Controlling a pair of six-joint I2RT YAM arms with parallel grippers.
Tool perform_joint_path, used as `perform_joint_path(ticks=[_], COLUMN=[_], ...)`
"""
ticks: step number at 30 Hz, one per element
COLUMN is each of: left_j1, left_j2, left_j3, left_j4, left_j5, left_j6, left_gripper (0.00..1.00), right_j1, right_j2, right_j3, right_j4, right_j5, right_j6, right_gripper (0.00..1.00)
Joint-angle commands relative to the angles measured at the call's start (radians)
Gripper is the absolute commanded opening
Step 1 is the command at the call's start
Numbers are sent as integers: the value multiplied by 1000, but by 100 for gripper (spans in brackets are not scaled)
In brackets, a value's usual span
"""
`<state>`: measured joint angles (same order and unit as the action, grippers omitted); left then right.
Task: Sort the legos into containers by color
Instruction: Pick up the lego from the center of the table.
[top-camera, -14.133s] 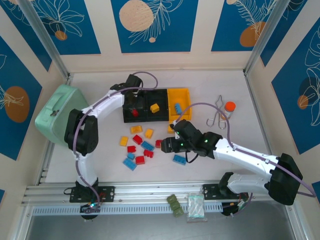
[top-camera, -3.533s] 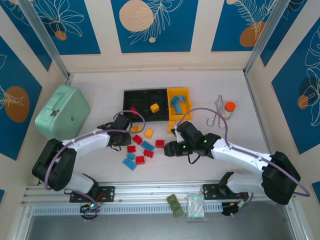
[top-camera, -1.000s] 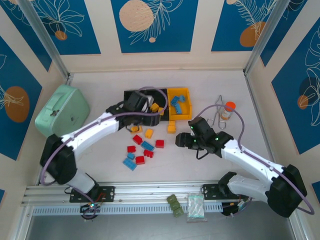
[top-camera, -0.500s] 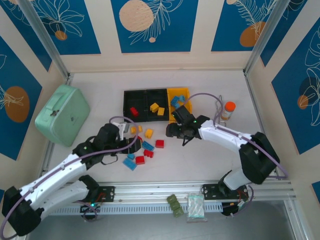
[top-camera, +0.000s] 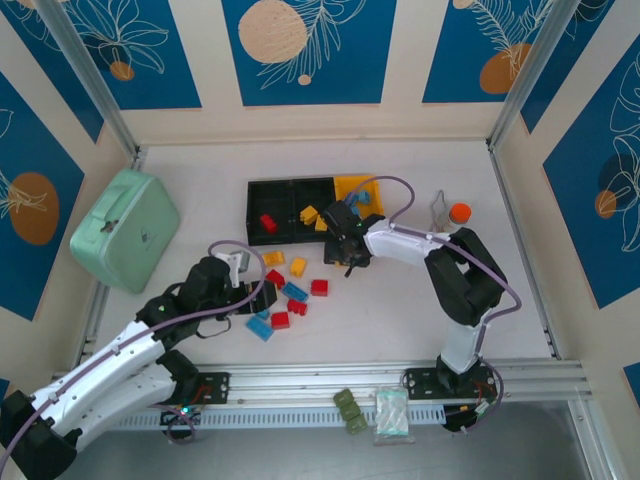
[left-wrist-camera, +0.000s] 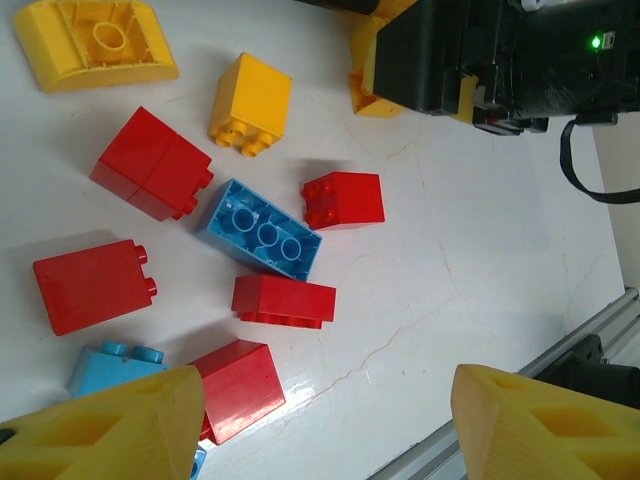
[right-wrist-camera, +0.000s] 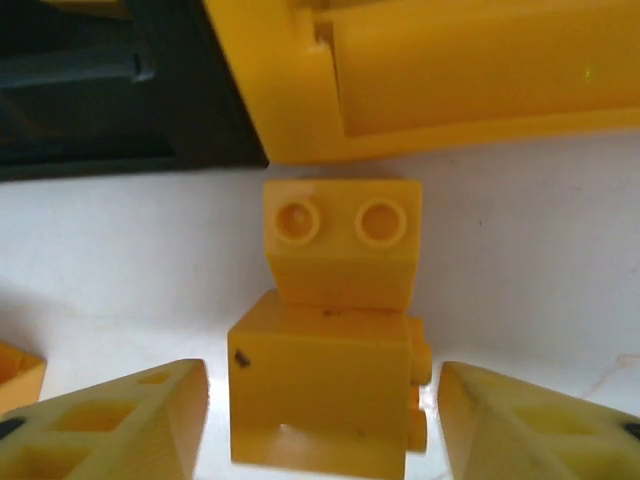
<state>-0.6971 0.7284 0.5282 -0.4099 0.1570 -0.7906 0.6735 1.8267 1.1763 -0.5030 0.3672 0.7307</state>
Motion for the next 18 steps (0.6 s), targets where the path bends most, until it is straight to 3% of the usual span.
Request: perform_joint_path(ticks=[1,7,18], left_j1=[-5,-6,-6], left_j2=[-4,-3,15], left_j3=[-17,-21,-21], left_j4=[3,-1,34], left_j5=[-2,-11,-5], left_j6=[-21,-24,-30], left_gripper=[66,66,66], right_j1=[-5,13,72], right_j2=[26,4,-132], right_j3=[37,33,16], right_j4=[-35,-54,-109], right_j5=[21,22,29], right_j6=[-7,-17,-42], right_gripper=[54,43,39])
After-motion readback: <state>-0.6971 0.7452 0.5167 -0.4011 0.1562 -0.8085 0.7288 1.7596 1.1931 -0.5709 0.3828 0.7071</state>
